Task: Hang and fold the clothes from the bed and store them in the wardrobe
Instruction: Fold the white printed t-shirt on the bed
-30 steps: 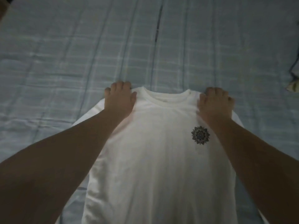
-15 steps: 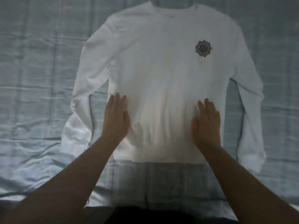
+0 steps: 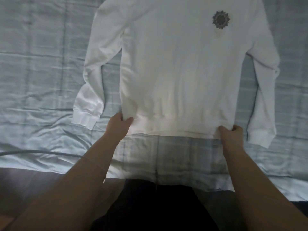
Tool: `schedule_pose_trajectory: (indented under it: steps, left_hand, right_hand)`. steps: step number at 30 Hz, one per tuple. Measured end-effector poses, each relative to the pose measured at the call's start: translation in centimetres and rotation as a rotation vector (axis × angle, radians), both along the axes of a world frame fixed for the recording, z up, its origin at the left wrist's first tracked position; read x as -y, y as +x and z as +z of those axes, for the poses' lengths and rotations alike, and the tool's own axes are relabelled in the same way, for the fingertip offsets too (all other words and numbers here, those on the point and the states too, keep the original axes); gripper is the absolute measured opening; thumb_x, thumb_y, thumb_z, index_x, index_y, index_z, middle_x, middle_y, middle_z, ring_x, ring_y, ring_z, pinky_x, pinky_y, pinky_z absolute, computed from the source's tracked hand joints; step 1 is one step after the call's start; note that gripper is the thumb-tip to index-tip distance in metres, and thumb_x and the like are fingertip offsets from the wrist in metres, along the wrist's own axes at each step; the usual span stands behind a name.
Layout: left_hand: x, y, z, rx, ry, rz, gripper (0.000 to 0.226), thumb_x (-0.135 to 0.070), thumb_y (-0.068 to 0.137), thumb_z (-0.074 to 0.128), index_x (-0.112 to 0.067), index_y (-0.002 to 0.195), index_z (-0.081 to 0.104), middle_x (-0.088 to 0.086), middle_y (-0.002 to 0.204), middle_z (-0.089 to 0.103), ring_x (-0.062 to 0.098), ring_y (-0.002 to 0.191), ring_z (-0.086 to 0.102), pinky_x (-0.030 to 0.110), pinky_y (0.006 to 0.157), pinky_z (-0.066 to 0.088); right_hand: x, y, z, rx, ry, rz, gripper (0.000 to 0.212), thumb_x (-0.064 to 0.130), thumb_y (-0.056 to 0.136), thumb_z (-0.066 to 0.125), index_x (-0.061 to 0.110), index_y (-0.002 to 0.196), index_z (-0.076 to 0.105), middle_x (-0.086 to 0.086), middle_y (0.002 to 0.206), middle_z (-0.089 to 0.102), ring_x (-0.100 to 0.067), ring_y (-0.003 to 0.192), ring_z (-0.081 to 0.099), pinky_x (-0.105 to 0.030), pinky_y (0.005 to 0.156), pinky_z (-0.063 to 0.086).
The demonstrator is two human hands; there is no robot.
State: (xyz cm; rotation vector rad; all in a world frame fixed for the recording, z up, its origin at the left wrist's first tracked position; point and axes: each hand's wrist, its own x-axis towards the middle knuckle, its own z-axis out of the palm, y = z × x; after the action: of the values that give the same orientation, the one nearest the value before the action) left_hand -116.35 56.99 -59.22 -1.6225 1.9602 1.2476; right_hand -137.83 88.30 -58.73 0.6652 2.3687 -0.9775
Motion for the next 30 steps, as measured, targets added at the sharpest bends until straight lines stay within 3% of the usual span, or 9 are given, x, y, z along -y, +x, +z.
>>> schedule_pose_trajectory:
  steps: [4,7,11,15,17,19,22,26,30]
  left_hand:
    - [-0.2,1.7,1.0,-0.272,0.201,0.288,0.023,-0.027,0.095,0.060,-0.012,0.112,0.056,0.005,0.103,0.065,0.026,0.095,0.066,0.043,0.076,0.060]
    - [-0.5,3.7,1.7,-0.346,0.329,0.393,0.023,-0.020,0.098,0.059,-0.005,0.115,0.058,0.011,0.112,0.065,0.027,0.101,0.068,0.042,0.076,0.062]
    - [-0.3,6.2,2.2,-0.260,0.305,0.358,0.025,-0.023,0.098,0.061,-0.002,0.112,0.063,0.013,0.110,0.067,0.025,0.095,0.069,0.036,0.074,0.062]
    - [-1.4,7.6,2.5,-0.158,0.202,0.225,0.022,-0.029,0.096,0.061,-0.009,0.105,0.063,0.008,0.100,0.067,0.021,0.081,0.071,0.034,0.064,0.061]
    - [-2.3,7.9,2.4,-0.038,0.048,0.061,0.027,-0.036,0.096,0.057,-0.010,0.100,0.062,0.006,0.083,0.067,0.021,0.066,0.069,0.032,0.055,0.056]
    - [-3.0,7.9,2.0,0.033,-0.055,-0.029,0.033,-0.042,0.096,0.054,-0.010,0.094,0.061,0.003,0.075,0.063,0.024,0.067,0.065,0.030,0.053,0.044]
    - [-3.4,7.3,1.1,0.033,-0.050,0.007,0.037,-0.046,0.095,0.055,-0.009,0.093,0.060,0.003,0.078,0.061,0.027,0.075,0.062,0.031,0.056,0.040]
    - [-2.5,6.9,0.4,0.049,0.009,0.005,0.040,-0.048,0.093,0.058,-0.009,0.098,0.058,0.008,0.084,0.065,0.031,0.077,0.064,0.039,0.070,0.053]
    - [-0.6,7.7,0.9,0.011,-0.069,0.034,0.033,-0.048,0.090,0.063,-0.016,0.087,0.057,-0.002,0.077,0.061,0.021,0.075,0.058,0.029,0.067,0.044]
  right_hand:
    - [-0.9,-1.7,0.7,0.176,-0.036,-0.033,0.043,0.025,0.091,0.051,-0.004,0.122,0.057,-0.003,0.079,0.052,-0.015,0.059,0.049,-0.031,0.066,0.048]
    - [-1.9,-1.5,1.5,0.106,-0.053,-0.014,0.044,0.027,0.089,0.054,-0.003,0.120,0.060,-0.009,0.087,0.061,-0.020,0.068,0.057,-0.029,0.064,0.050]
    - [-3.9,-0.4,2.5,0.005,-0.010,0.031,0.041,0.034,0.081,0.058,0.005,0.109,0.066,-0.009,0.091,0.068,-0.024,0.076,0.064,-0.037,0.072,0.057]
    - [-5.2,0.9,2.8,0.048,0.045,0.007,0.044,0.028,0.085,0.056,0.006,0.123,0.059,-0.012,0.110,0.062,-0.033,0.098,0.063,-0.052,0.086,0.057]
    - [-5.2,1.9,2.6,0.037,0.072,0.009,0.041,0.023,0.088,0.056,0.003,0.123,0.058,-0.016,0.109,0.062,-0.032,0.092,0.062,-0.042,0.081,0.056]
    - [-5.0,2.6,2.2,0.014,0.087,0.039,0.035,0.018,0.088,0.056,0.000,0.117,0.062,-0.019,0.104,0.065,-0.029,0.082,0.060,-0.031,0.073,0.047]
    - [-4.7,2.8,1.4,0.011,0.082,0.046,0.038,0.021,0.085,0.061,0.003,0.119,0.060,-0.016,0.103,0.066,-0.029,0.085,0.062,-0.033,0.071,0.047]
    - [-4.0,3.2,1.8,-0.049,0.128,0.086,0.042,0.016,0.081,0.065,0.006,0.121,0.055,-0.014,0.110,0.062,-0.033,0.103,0.062,-0.039,0.088,0.050]
    - [-1.9,5.0,3.7,-0.225,0.191,0.220,0.050,0.007,0.081,0.061,0.004,0.130,0.052,-0.018,0.129,0.055,-0.033,0.118,0.054,-0.031,0.095,0.040]
